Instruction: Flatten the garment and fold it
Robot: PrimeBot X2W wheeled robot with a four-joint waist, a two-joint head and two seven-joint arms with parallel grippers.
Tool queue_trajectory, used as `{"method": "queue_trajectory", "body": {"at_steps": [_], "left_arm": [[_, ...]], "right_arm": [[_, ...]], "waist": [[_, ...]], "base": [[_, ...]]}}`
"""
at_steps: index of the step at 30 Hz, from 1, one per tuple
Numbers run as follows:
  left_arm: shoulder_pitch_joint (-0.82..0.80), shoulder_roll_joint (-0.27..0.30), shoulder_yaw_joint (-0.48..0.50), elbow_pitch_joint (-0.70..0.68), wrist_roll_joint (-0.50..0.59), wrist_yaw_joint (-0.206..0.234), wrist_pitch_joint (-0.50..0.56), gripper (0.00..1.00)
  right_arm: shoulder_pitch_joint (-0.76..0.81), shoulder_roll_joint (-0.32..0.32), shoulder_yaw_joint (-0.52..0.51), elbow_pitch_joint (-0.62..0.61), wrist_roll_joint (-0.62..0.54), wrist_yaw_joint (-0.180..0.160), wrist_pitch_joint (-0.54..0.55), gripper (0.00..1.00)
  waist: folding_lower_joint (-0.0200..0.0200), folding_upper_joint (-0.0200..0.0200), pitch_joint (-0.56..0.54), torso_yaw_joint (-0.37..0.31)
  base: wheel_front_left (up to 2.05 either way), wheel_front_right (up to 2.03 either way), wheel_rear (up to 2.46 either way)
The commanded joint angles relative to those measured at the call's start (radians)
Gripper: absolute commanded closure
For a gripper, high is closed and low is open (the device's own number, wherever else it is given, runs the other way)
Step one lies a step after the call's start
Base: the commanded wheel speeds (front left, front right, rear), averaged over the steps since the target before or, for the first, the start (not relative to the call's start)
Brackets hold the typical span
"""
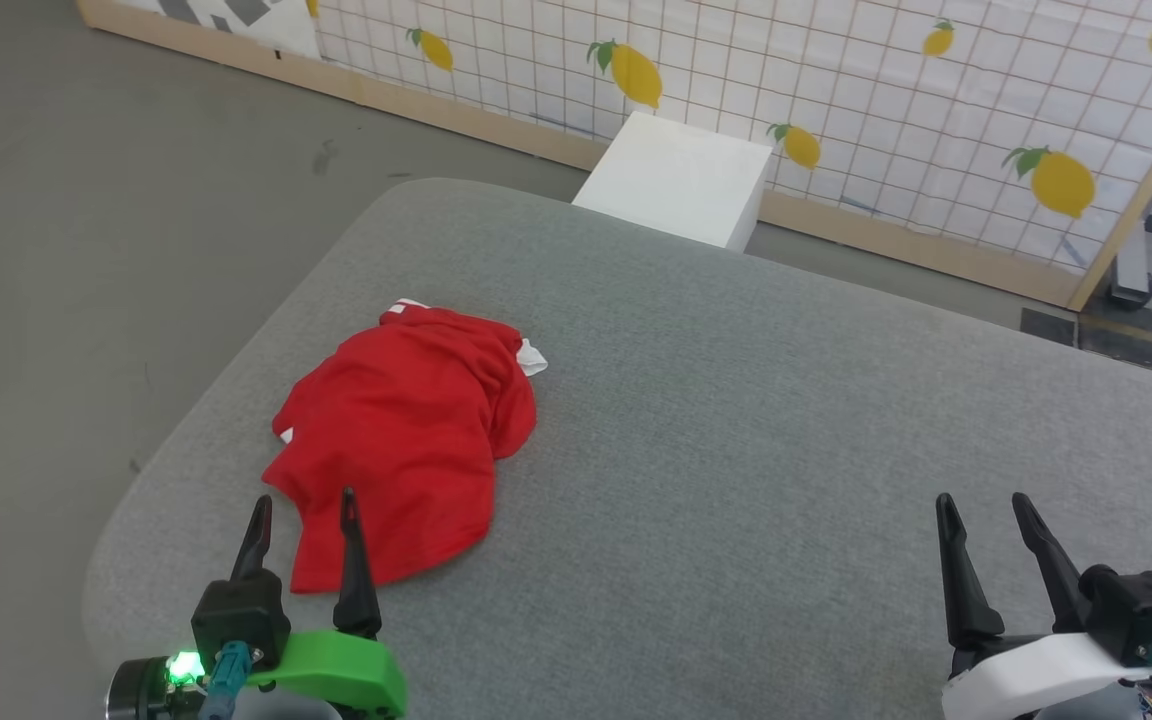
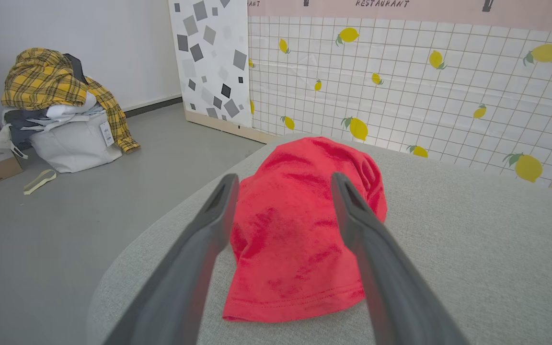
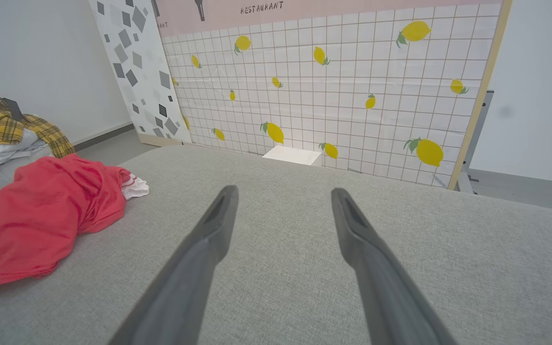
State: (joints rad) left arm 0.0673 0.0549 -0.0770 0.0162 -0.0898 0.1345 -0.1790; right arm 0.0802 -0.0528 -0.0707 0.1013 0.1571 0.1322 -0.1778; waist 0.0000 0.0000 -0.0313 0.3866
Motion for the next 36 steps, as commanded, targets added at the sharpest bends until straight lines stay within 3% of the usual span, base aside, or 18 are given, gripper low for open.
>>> {"method": "queue_trajectory", "body": {"at_steps": [1,9,18,25,36], "left_arm": [[0.02,-0.003,-0.002,-0.005,-0.009,0.009,-0.011,0.0],[0.016,-0.004,-0.003,-0.003,-0.018,0.017,-0.028,0.0],[-0.156,0.032,0.008,0.129,-0.087,-0.039,0.029,0.0],[-0.391,0.054,0.034,0.323,-0.19,-0.079,0.207,0.0],[-0.603,0.057,0.078,0.677,-0.333,-0.022,0.566,0.0]], "right_arm": [[0.013,0.002,-0.003,0.006,0.012,-0.001,-0.012,0.0],[0.022,0.002,-0.006,0.011,0.023,-0.001,-0.029,0.0],[0.023,0.002,-0.014,0.014,0.014,-0.001,-0.047,0.0],[0.017,0.002,-0.019,0.011,-0.01,-0.001,-0.062,0.0],[0.025,0.003,-0.04,-0.017,-0.052,-0.002,-0.074,0.0]], "waist": [[0.0,0.0,0.001,0.009],[0.0,0.0,0.011,0.032],[0.0,0.0,0.04,0.047],[0.0,0.0,0.09,0.024],[0.0,0.0,0.18,-0.047]], "base": [[0.0,0.0,0.0],[0.0,0.0,0.0],[0.0,0.0,0.0],[0.0,0.0,0.0],[0.0,0.0,0.0]]}}
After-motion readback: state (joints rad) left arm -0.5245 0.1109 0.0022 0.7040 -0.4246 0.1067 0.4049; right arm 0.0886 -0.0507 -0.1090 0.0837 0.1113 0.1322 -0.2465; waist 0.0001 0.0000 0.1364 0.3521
